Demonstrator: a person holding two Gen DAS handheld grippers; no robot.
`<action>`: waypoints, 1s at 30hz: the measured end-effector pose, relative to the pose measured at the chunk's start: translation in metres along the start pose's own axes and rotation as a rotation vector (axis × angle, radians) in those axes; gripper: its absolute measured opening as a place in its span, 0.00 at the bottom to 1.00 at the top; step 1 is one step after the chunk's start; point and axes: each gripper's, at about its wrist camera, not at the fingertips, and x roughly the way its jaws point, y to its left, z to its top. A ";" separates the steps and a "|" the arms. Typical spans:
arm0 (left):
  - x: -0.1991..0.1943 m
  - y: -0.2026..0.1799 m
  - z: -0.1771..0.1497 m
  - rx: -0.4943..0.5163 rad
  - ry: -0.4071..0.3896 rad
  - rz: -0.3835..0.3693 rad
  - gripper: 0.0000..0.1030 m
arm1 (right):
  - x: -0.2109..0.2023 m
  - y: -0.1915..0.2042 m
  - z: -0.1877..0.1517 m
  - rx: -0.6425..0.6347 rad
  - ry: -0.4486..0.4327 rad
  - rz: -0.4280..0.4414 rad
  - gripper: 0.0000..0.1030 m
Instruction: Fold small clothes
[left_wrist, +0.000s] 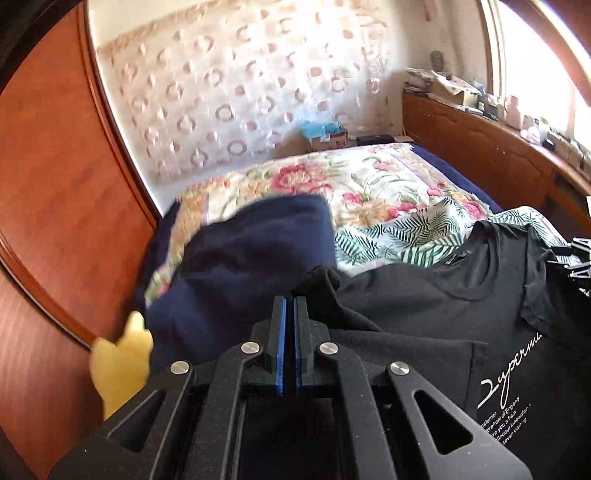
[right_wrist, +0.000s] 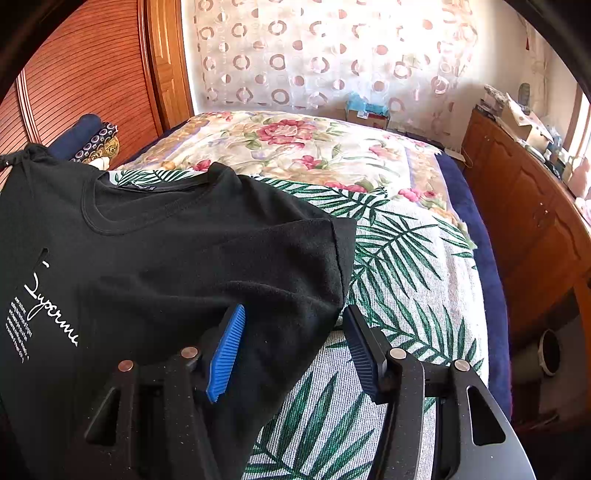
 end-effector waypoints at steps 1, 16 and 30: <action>0.003 0.002 -0.003 -0.013 0.008 -0.013 0.04 | 0.000 0.000 0.000 0.000 0.000 0.000 0.55; 0.014 -0.013 -0.005 -0.012 0.015 -0.151 0.42 | 0.000 -0.001 0.001 0.000 0.001 -0.005 0.57; 0.019 -0.017 0.000 0.031 0.016 -0.094 0.42 | 0.017 -0.006 0.021 0.011 0.031 0.010 0.57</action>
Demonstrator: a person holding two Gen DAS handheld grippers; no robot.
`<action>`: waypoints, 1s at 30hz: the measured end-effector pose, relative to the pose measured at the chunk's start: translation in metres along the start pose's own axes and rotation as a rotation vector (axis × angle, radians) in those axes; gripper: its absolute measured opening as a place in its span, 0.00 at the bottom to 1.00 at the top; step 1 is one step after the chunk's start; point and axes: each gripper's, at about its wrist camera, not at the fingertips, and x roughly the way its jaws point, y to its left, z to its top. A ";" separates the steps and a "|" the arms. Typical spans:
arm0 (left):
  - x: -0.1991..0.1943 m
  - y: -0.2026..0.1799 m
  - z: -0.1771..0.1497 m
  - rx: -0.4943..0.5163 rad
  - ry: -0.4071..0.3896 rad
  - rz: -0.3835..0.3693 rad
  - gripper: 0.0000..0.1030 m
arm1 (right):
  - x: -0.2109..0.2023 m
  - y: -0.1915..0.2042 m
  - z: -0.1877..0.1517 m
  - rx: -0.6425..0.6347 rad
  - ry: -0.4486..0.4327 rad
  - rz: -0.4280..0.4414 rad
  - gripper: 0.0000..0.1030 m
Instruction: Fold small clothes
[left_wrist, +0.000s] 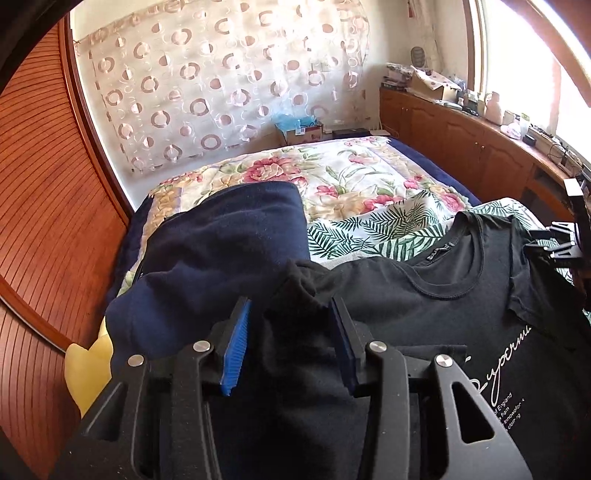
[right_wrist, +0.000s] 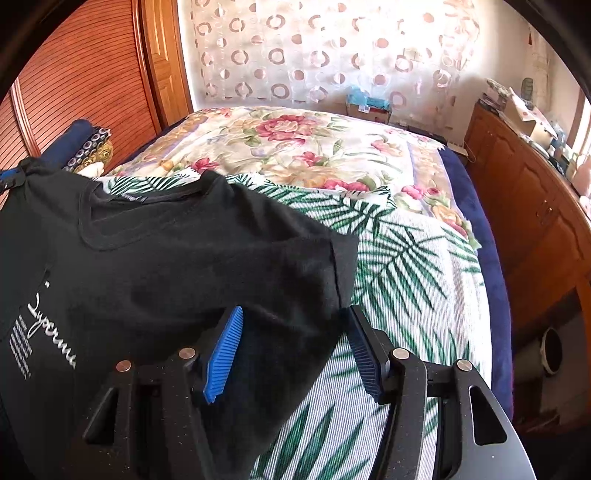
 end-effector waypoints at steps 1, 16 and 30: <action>0.001 0.001 -0.001 -0.003 0.003 0.001 0.42 | 0.003 -0.002 0.003 0.003 0.003 0.000 0.57; 0.004 0.000 -0.002 -0.005 0.012 -0.007 0.42 | 0.018 -0.005 0.013 0.008 -0.021 -0.017 0.57; -0.056 -0.039 -0.014 0.041 -0.127 -0.029 0.06 | -0.015 0.025 0.010 -0.094 -0.124 0.009 0.06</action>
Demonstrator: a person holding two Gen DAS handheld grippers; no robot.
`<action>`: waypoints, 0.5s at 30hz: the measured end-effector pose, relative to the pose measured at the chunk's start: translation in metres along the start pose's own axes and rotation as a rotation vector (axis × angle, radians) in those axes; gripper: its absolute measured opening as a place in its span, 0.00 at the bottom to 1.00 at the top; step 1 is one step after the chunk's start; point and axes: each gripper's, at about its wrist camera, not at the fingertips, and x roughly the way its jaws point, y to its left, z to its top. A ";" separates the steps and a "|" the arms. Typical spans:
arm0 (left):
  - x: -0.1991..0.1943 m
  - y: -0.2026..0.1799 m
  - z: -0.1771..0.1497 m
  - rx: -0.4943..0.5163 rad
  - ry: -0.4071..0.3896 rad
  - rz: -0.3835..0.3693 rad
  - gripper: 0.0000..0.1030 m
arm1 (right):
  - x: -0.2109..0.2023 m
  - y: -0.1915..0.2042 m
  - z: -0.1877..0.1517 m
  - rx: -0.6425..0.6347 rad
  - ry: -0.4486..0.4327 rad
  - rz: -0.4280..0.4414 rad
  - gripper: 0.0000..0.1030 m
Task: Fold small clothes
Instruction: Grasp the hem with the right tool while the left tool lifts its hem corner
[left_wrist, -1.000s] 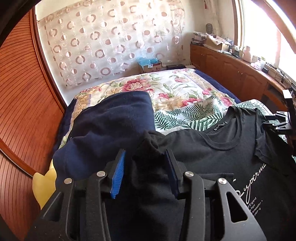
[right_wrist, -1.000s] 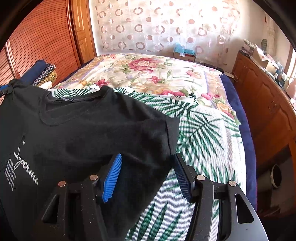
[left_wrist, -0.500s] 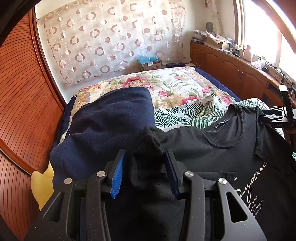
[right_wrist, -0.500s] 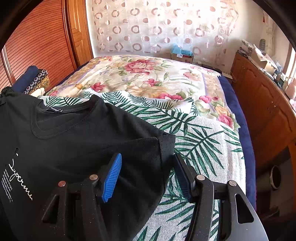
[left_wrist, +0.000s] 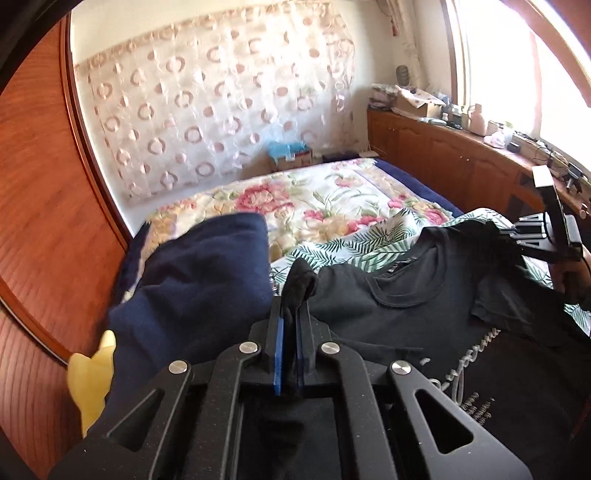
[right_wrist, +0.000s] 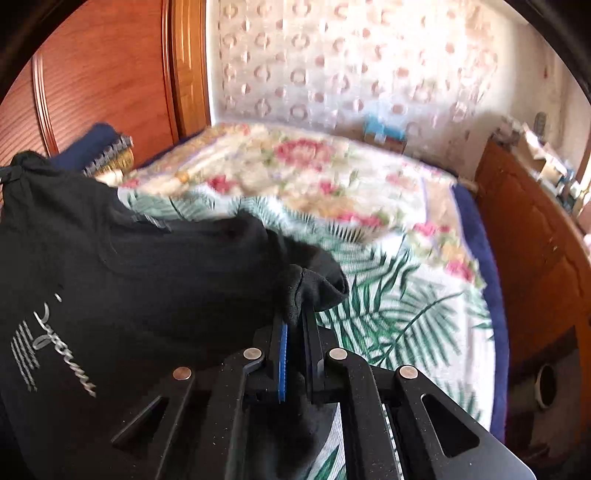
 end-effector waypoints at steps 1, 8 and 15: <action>-0.012 -0.005 -0.002 0.006 -0.023 -0.020 0.06 | -0.009 0.002 0.001 0.004 -0.023 0.008 0.06; -0.068 -0.013 -0.028 -0.034 -0.103 -0.077 0.06 | -0.088 0.016 -0.019 0.028 -0.149 0.074 0.06; -0.103 -0.014 -0.078 -0.098 -0.102 -0.076 0.05 | -0.152 0.029 -0.076 0.035 -0.192 0.102 0.06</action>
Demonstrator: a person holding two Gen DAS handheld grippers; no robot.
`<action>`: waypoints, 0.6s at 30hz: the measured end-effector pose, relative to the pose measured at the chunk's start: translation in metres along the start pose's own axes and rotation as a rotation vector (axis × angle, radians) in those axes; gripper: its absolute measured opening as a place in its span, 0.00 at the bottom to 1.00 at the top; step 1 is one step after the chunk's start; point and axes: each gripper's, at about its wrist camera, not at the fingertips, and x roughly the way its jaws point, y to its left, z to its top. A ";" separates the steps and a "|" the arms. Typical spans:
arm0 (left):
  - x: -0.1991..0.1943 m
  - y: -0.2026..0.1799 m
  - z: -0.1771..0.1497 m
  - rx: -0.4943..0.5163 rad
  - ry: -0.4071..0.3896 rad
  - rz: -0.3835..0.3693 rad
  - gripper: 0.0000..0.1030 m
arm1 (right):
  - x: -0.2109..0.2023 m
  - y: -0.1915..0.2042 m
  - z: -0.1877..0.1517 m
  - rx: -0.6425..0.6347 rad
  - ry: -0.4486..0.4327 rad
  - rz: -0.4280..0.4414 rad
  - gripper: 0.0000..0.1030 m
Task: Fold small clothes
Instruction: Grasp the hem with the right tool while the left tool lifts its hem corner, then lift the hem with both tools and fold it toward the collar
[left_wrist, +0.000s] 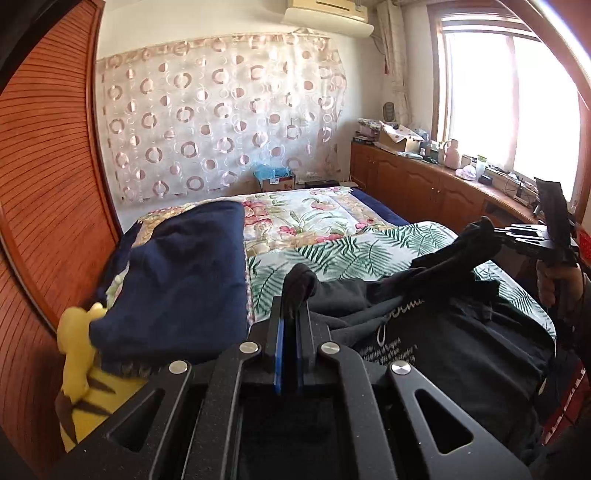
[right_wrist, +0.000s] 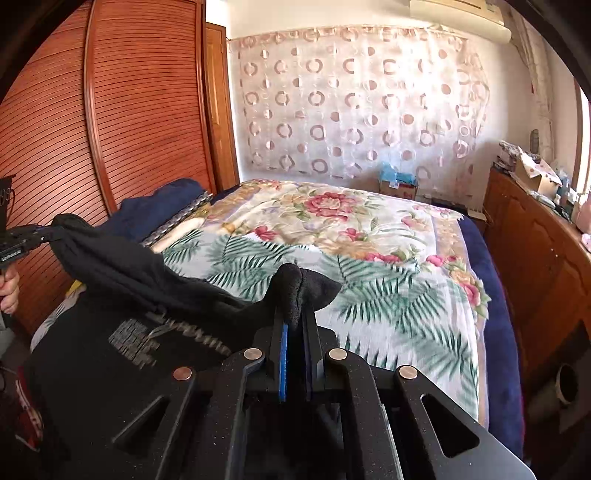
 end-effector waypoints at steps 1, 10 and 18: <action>-0.004 -0.002 -0.009 -0.001 0.009 0.000 0.06 | -0.008 0.000 -0.007 0.008 0.001 -0.001 0.06; -0.057 0.011 -0.080 -0.156 0.038 -0.008 0.06 | -0.105 0.013 -0.080 0.128 0.013 0.052 0.06; -0.091 0.004 -0.104 -0.171 0.051 0.008 0.06 | -0.165 0.009 -0.093 0.163 0.076 0.019 0.06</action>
